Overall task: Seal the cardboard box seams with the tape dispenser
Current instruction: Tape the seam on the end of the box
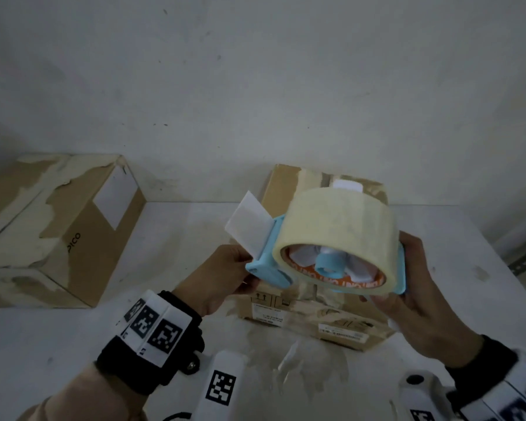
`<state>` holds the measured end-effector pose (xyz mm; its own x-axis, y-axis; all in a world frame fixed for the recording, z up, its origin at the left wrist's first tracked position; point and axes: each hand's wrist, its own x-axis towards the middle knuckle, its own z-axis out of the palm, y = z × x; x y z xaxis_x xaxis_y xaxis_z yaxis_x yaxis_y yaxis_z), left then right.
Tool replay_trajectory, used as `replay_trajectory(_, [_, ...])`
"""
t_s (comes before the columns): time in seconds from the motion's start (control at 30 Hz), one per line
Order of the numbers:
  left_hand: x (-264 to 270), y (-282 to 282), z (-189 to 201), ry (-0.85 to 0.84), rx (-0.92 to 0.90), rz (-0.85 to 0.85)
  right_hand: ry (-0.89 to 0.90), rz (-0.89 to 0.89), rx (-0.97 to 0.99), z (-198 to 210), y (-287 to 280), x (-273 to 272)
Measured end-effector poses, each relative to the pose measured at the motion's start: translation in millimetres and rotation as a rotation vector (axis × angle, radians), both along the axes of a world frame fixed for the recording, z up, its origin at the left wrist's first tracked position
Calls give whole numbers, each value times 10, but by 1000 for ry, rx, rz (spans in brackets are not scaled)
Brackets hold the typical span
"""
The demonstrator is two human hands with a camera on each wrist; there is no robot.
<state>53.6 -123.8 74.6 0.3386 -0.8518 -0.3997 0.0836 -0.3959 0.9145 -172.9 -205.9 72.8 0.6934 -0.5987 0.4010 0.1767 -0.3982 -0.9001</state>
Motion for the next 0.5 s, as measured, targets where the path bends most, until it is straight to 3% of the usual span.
replay_trajectory(0.13, [281,85,-97,-115,4,119,57,-19,-25,63,-98,-125])
replay_trajectory(0.33, [340,79,-282,-173,36,83,220,32,-15,25,-152,-108])
replay_trajectory(0.5, [409,110,-322,-203,55,125,253,63,-3,-4,-166,-4])
